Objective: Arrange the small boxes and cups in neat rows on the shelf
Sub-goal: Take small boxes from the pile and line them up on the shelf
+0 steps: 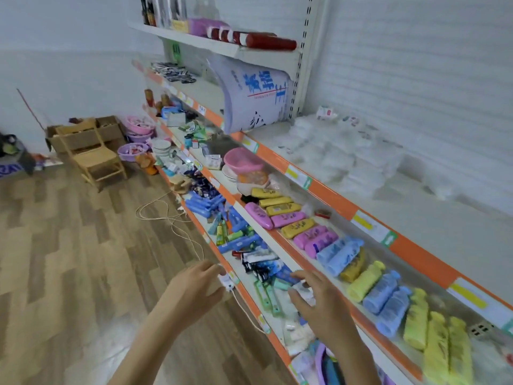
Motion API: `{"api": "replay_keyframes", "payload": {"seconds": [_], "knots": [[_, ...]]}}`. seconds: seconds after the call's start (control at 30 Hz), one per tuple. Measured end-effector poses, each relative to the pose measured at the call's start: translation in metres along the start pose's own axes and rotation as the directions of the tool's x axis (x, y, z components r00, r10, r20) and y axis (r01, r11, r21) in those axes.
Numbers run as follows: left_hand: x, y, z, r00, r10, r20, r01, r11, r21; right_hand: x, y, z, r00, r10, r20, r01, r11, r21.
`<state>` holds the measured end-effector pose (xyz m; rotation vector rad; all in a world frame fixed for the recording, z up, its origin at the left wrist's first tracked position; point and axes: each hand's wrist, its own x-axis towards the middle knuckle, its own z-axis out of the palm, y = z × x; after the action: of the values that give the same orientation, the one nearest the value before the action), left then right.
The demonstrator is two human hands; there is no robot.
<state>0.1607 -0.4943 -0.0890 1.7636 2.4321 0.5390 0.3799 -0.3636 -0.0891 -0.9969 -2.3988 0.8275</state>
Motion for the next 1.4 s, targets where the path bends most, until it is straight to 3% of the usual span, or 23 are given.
{"api": "replay_keyframes", "payload": {"seconds": [0.23,0.4,0.63,0.77,0.9,1.1,1.27,1.4], "knots": [[0.129,-0.016,-0.010,0.972,0.235,-0.008,-0.235,0.972,-0.011,0.095,0.016,-0.049,0.975,-0.007,-0.221,0.008,1.000,0.005],[0.244,-0.013,-0.029,0.921,0.387,-0.038,-0.389,0.921,-0.032,0.182,0.043,-0.093,0.903,-0.054,-0.427,0.040,0.998,-0.043],[0.401,0.006,-0.047,0.815,0.578,-0.038,-0.578,0.816,-0.006,0.279,0.079,-0.133,0.797,0.019,-0.604,-0.090,0.992,-0.088],[0.465,0.031,-0.041,0.758,0.652,-0.025,-0.653,0.757,-0.034,0.312,0.092,-0.143,0.783,0.091,-0.615,-0.212,0.969,-0.126],[0.522,0.065,-0.027,0.685,0.729,-0.018,-0.719,0.672,-0.178,0.340,0.102,-0.156,0.795,0.171,-0.582,-0.364,0.902,-0.233],[0.606,0.114,-0.010,0.602,0.795,-0.074,-0.798,0.598,-0.076,0.367,0.099,-0.158,0.652,0.359,-0.668,-0.598,0.785,-0.161],[0.652,0.140,0.005,0.524,0.848,0.078,-0.850,0.527,-0.017,0.384,0.094,-0.155,0.569,0.509,-0.646,-0.760,0.626,-0.176],[0.662,0.149,0.013,0.479,0.873,0.097,-0.876,0.483,-0.022,0.395,0.093,-0.152,0.501,0.540,-0.676,-0.824,0.537,-0.181]]}}
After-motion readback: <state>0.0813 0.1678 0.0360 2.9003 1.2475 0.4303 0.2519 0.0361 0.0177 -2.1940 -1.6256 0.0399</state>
